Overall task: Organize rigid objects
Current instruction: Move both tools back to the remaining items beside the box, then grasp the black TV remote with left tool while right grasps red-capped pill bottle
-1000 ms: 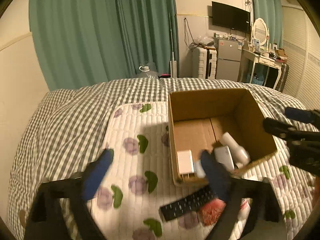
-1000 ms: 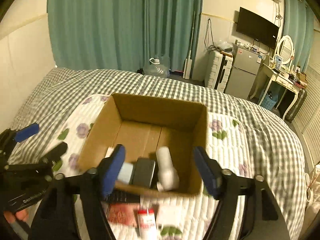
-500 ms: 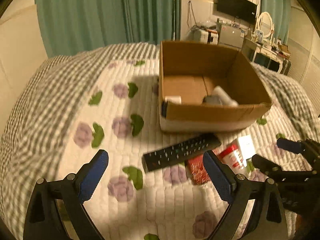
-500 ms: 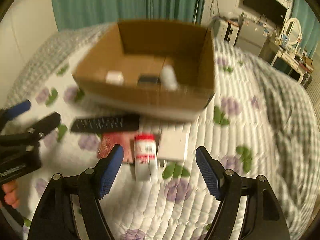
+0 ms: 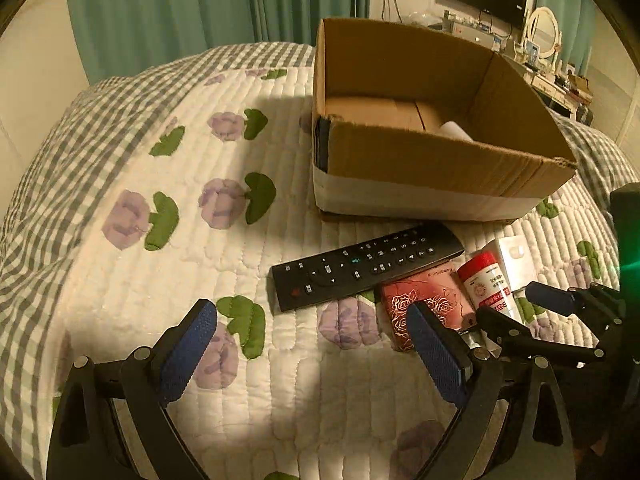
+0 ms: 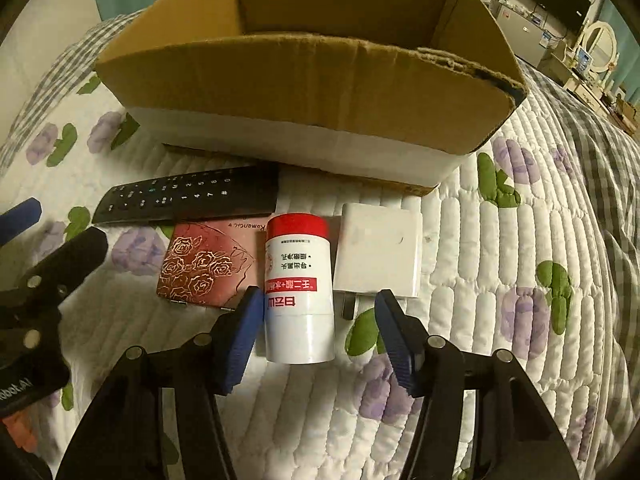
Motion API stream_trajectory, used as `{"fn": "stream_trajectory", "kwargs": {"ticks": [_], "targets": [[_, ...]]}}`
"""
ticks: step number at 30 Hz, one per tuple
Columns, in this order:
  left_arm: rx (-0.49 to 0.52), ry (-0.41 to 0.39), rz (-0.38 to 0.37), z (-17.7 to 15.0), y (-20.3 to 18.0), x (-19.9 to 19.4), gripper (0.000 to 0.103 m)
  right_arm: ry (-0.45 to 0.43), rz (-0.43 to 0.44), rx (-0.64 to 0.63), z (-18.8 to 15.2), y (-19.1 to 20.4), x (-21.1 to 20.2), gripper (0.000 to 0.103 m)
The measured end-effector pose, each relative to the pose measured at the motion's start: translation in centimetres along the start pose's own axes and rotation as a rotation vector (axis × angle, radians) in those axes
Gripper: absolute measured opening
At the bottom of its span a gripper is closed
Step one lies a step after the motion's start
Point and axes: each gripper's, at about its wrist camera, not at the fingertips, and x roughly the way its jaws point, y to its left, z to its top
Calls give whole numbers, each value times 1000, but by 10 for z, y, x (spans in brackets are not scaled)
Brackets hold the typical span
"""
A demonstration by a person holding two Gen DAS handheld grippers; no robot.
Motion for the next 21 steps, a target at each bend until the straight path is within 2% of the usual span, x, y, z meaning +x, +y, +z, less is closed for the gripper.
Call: {"fn": "stream_trajectory", "kwargs": {"ticks": [1, 2, 5, 7, 14, 18, 21], "targets": [[5, 3, 2, -1, -1, 2, 97, 2, -3, 3, -1, 1, 0, 56], [9, 6, 3, 0, -2, 3, 97, 12, 17, 12, -2, 3, 1, 47], [25, 5, -1, -1, -4, 3, 97, 9, 33, 30, -2, 9, 4, 46], [44, 5, 7, 0, -6, 3, 97, 7, 60, 37, -3, 10, 2, 36], [170, -10, 32, 13, -11, 9, 97, -47, 85, 61, -15, 2, -21, 36], [218, 31, 6, 17, -14, 25, 97, -94, 77, 65, -14, -2, -39, 36], [246, 37, 23, 18, -18, 37, 97, -97, 81, 71, -9, -10, -38, 36]]}}
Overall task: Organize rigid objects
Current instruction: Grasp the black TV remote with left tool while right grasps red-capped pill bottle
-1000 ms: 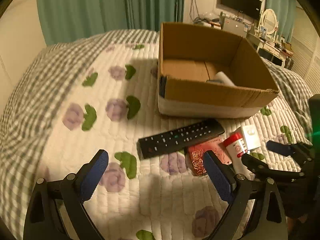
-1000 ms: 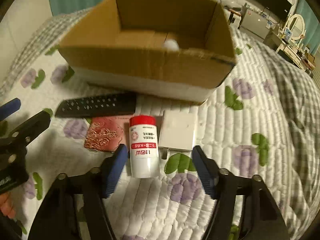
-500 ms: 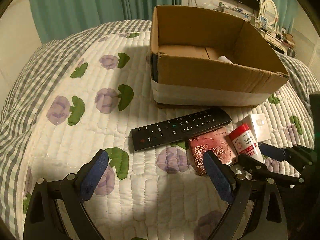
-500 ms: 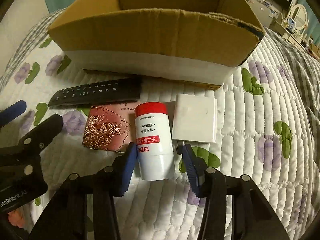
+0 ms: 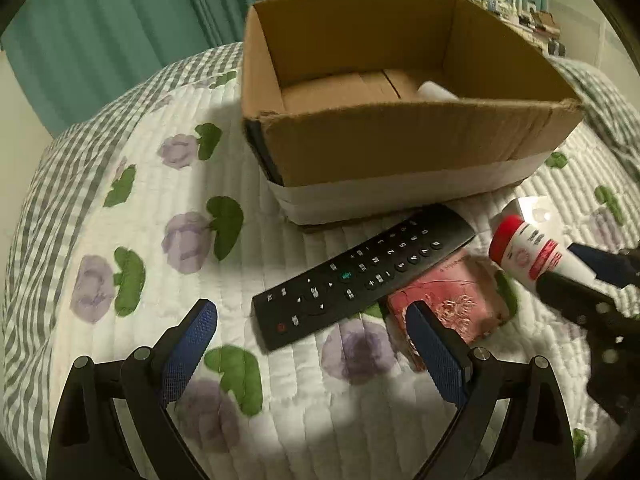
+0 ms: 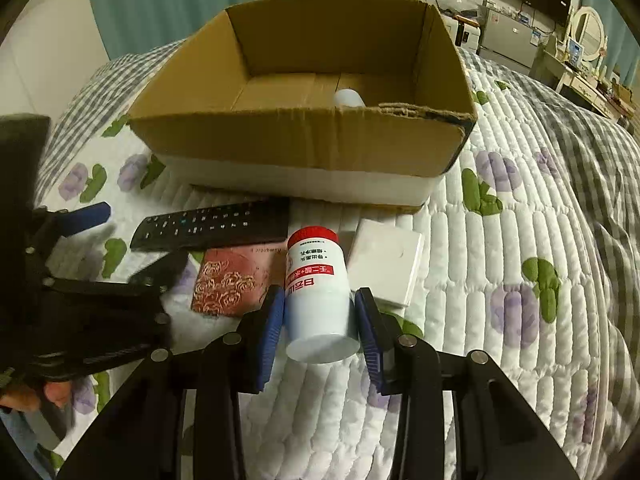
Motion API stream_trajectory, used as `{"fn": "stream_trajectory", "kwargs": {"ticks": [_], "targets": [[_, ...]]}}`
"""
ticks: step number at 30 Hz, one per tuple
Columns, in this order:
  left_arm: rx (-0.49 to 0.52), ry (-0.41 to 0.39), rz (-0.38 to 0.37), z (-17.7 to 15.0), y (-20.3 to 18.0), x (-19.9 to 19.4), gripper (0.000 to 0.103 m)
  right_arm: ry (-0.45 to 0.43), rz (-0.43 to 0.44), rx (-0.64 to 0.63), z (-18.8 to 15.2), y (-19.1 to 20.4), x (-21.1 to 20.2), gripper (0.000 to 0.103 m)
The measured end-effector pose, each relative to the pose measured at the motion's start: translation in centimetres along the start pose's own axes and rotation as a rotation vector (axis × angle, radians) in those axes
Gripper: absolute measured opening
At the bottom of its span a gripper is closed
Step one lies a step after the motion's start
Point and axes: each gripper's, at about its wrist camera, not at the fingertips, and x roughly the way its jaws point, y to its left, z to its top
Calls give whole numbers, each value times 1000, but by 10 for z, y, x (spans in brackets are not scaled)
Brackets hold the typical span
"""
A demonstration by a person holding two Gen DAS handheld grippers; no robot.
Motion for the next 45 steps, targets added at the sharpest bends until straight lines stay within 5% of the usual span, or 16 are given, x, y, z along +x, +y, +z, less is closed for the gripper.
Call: {"fn": "stream_trajectory", "kwargs": {"ticks": [4, 11, 17, 24, 31, 32, 40, 45], "targets": [[30, 13, 25, 3, -2, 14, 96, 17, 10, 4, 8, 0, 12, 36], [89, -9, -37, 13, -15, 26, 91, 31, 23, 21, 14, 6, 26, 36], [168, -19, -94, 19, -28, 26, 60, 33, 37, 34, 13, -1, 24, 36], [284, -61, -48, 9, -42, 11, 26, 11, 37, 38, 9, -4, 12, 36], [236, -123, -111, 2, -39, -27, 9, -34, 24, 26, 8, -1, -15, 35], [233, -140, -106, -2, -34, -35, 0, -44, 22, 25, 7, -1, -21, 35], [226, -158, -164, -1, -32, -81, 0, -85, 36, 26, 10, 4, -51, 35], [159, -69, -169, -14, -27, -60, 16, -75, 32, 28, 4, 3, -50, 34]]}}
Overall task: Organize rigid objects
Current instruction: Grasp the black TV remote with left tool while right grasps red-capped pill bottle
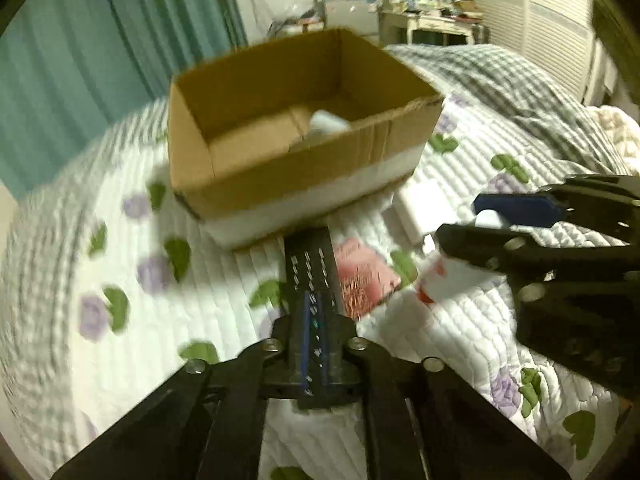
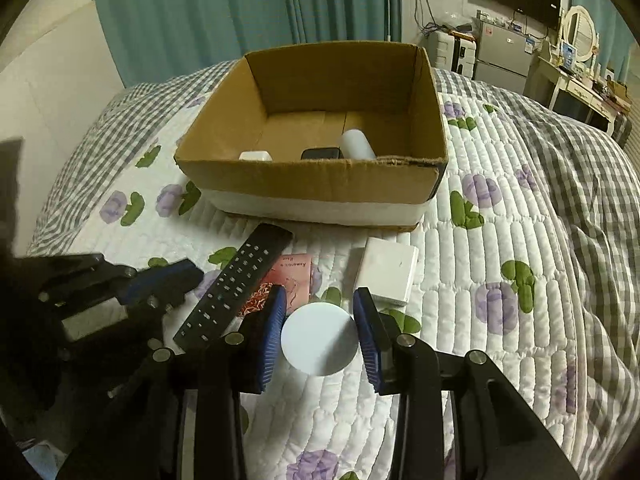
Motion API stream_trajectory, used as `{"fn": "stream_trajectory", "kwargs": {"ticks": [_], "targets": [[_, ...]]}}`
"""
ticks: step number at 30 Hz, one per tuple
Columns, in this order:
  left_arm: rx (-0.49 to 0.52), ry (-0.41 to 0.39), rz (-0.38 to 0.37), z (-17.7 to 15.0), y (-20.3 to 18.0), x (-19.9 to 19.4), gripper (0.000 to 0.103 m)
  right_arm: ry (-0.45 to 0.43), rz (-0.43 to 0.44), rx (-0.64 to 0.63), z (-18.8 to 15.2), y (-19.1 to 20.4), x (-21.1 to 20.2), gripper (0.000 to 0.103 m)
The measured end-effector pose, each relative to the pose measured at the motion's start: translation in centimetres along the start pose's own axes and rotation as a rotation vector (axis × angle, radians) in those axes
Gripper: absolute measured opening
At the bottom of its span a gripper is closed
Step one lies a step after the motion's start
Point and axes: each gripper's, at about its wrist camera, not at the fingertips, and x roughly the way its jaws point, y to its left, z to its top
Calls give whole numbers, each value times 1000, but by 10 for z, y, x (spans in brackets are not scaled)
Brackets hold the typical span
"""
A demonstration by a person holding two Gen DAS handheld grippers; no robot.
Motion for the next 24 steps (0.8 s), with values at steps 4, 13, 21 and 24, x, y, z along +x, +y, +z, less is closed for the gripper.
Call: {"fn": "stream_trajectory", "kwargs": {"ticks": [4, 13, 21, 24], "targets": [[-56, 68, 7, -12, 2, 26, 43, 13, -9, -2, -4, -1, 10, 34], [-141, 108, -1, -11, 8, 58, 51, 49, 10, 20, -8, -15, 29, 33], [-126, 91, -14, -18, 3, 48, 42, 105, 27, 1, -16, -15, 28, 34], [-126, 84, -3, -24, -1, 38, 42, 165, 16, -27, -25, -12, 33, 35]]}}
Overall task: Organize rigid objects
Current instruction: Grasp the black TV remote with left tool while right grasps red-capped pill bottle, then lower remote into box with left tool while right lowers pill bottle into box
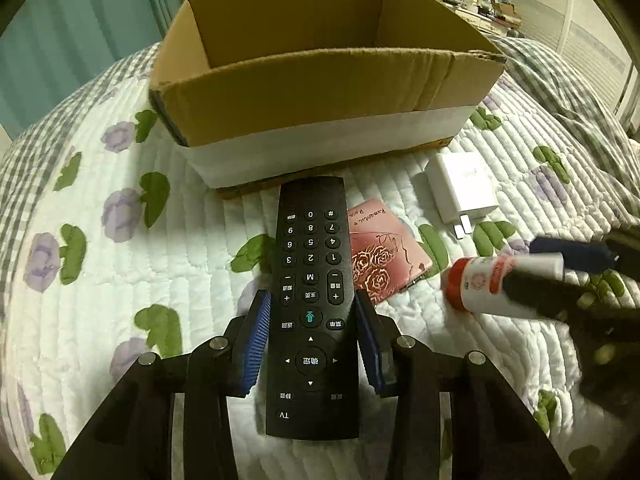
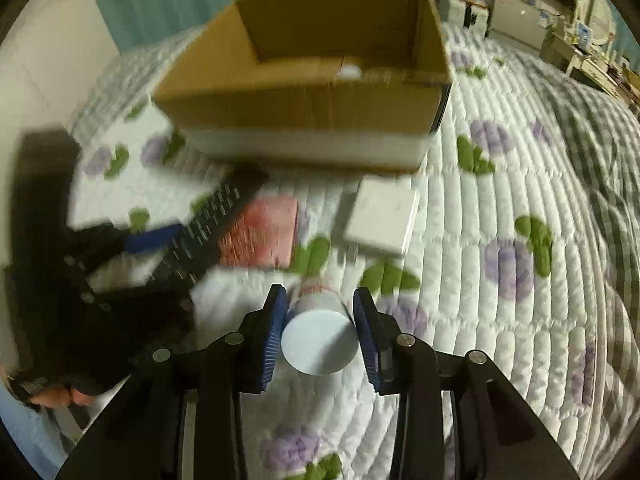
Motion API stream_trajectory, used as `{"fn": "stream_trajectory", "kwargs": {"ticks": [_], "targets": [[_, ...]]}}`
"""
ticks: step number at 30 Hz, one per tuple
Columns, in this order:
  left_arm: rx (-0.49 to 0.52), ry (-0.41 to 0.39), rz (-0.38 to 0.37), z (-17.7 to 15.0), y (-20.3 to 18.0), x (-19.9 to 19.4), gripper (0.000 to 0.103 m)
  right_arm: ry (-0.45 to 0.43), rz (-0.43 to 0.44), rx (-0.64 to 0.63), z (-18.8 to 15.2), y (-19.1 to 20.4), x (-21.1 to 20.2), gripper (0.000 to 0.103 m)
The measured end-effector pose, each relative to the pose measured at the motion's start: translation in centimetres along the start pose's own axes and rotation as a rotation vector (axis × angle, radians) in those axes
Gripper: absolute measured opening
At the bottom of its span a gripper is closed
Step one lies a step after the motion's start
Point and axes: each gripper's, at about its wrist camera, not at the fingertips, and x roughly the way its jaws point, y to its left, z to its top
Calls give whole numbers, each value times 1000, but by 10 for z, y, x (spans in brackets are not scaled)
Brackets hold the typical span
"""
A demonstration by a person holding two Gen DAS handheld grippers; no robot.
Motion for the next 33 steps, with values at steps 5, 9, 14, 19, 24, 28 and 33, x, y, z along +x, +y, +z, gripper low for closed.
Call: {"fn": "stream_trajectory", "kwargs": {"ticks": [5, 9, 14, 19, 24, 28, 33], "targets": [[-16, -16, 3, -6, 0, -20, 41, 102, -10, 0, -13, 2, 25, 41], [-23, -31, 5, -6, 5, -32, 41, 134, -56, -1, -15, 3, 38, 41], [-24, -69, 2, 4, 11, -53, 41, 64, -53, 18, -14, 1, 20, 37], [-24, -131, -13, 22, 15, -79, 42, -70, -16, 3, 16, 0, -37, 35], [-40, -190, -50, 43, 19, -106, 29, -198, -35, -21, 70, 1, -88, 36], [-47, -221, -78, 60, 22, -117, 14, -256, -45, -24, 101, 2, -101, 36], [-26, -234, -88, 79, 21, -109, 13, -261, -40, -32, 115, -3, -91, 36]]}}
